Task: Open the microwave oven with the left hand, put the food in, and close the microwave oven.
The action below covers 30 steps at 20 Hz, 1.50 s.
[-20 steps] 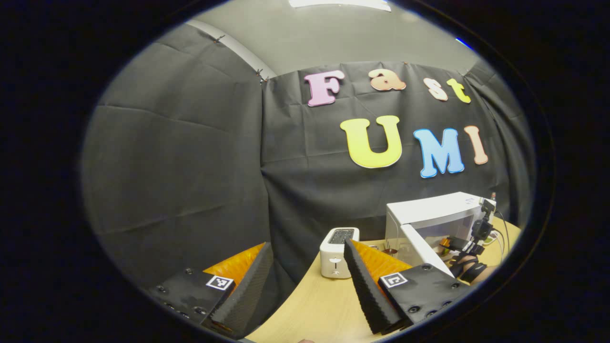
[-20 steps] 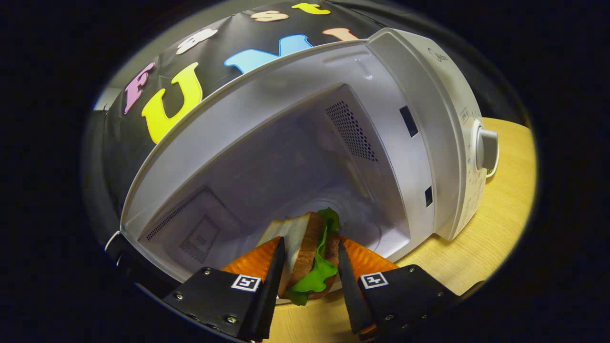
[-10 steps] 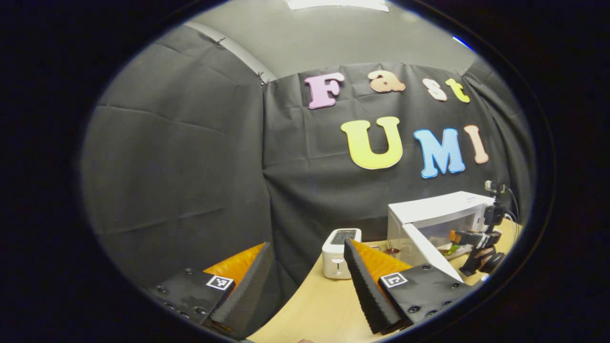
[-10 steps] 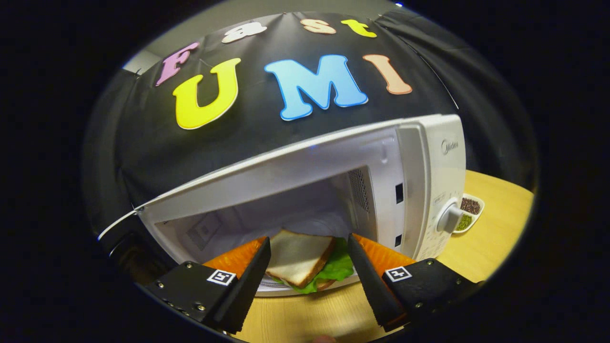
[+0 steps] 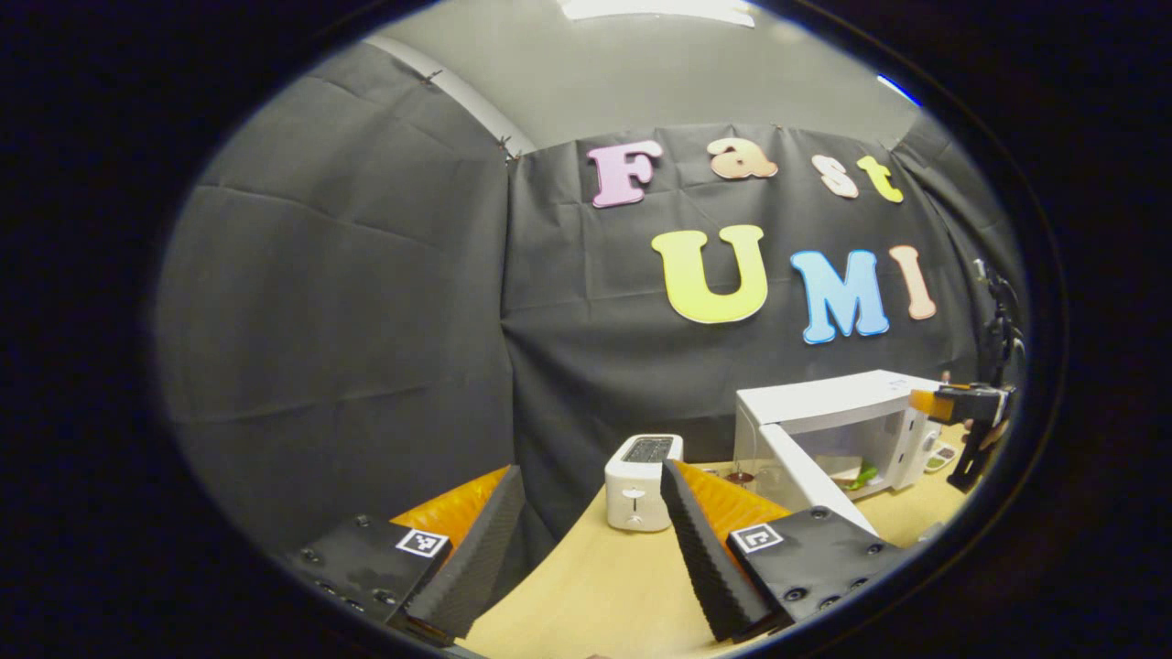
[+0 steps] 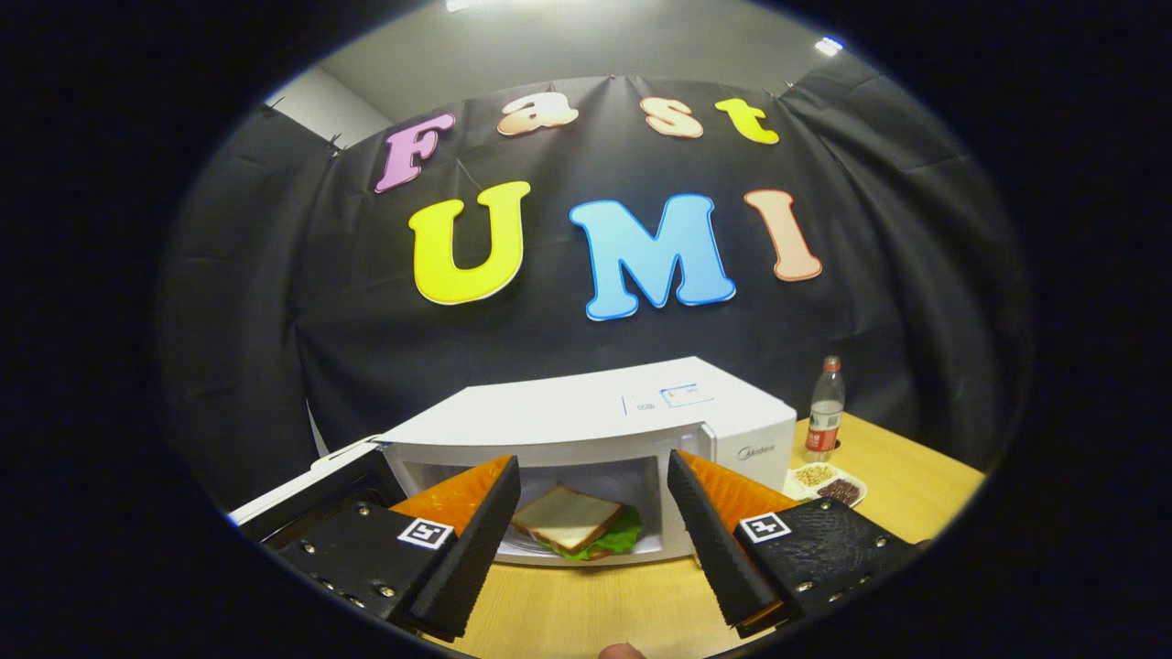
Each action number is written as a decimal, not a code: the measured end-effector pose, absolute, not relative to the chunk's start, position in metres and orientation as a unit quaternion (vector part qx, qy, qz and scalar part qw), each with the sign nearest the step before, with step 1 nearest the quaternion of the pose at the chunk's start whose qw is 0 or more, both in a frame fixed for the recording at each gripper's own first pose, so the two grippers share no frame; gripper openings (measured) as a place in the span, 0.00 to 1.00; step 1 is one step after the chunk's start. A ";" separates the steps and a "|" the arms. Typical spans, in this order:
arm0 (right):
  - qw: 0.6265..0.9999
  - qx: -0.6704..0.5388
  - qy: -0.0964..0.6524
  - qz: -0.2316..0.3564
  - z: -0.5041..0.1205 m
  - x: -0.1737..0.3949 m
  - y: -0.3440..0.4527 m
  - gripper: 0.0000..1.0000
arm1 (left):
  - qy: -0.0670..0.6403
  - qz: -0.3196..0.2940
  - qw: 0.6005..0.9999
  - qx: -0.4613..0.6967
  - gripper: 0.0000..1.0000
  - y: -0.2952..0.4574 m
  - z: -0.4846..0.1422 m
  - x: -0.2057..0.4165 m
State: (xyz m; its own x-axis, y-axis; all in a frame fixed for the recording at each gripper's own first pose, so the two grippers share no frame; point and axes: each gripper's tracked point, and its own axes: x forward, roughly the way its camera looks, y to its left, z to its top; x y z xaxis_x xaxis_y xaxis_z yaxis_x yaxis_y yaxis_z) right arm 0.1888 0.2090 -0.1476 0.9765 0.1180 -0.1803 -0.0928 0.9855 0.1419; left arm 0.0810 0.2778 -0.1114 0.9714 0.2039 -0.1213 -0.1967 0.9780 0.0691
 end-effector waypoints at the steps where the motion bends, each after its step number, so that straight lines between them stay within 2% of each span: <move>1: 0.993 0.062 0.086 0.057 -0.137 0.182 0.205 0.98 | 0.067 0.103 0.992 0.027 0.96 0.275 -0.116 0.079; 4: 0.994 0.052 0.067 0.069 -0.107 0.158 0.190 0.98 | 0.075 0.106 0.991 0.030 0.94 0.268 -0.126 0.070; 5: 0.994 0.048 0.061 0.075 -0.100 0.150 0.185 0.98 | 0.078 0.106 0.991 0.032 0.99 0.265 -0.130 0.067; 7: 0.995 0.041 0.054 0.076 -0.091 0.140 0.171 0.98 | 0.087 0.112 0.990 0.027 0.96 0.263 -0.138 0.063; 10: 0.995 0.039 0.048 0.074 -0.078 0.123 0.149 0.98 | 0.106 0.117 0.987 0.011 0.87 0.257 -0.158 0.051; 12: 0.996 0.033 0.039 0.074 -0.070 0.111 0.135 0.98 | 0.117 0.110 0.987 0.002 0.75 0.247 -0.171 0.045; 14: 0.996 0.030 0.043 0.070 -0.071 0.102 0.119 0.98 | 0.133 0.103 0.986 0.002 0.48 0.235 -0.186 0.037; 16: 0.996 0.033 0.048 0.068 -0.069 0.091 0.108 0.98 | 0.147 0.091 0.985 0.005 0.34 0.221 -0.198 0.034; 17: 0.996 0.032 0.047 0.065 -0.067 0.087 0.101 0.98 | 0.153 0.082 0.985 0.002 0.34 0.214 -0.204 0.033; 20: 0.996 0.023 0.050 0.066 -0.066 0.075 0.085 0.98 | 0.172 0.074 0.982 -0.021 0.13 0.198 -0.227 0.033; 21: 0.996 0.023 0.051 0.066 -0.066 0.070 0.081 0.98 | 0.178 0.072 0.981 -0.032 0.11 0.195 -0.232 0.034; 24: 0.996 0.021 0.053 0.064 -0.065 0.060 0.070 0.98 | 0.187 0.071 0.979 -0.028 0.13 0.182 -0.236 0.032; 25: 0.996 0.020 0.053 0.064 -0.066 0.056 0.066 0.98 | 0.187 0.071 0.980 -0.020 0.05 0.179 -0.237 0.039; 30: 0.996 0.018 0.066 0.064 -0.073 0.039 0.041 0.98 | 0.193 0.043 0.980 -0.025 0.08 0.142 -0.233 0.031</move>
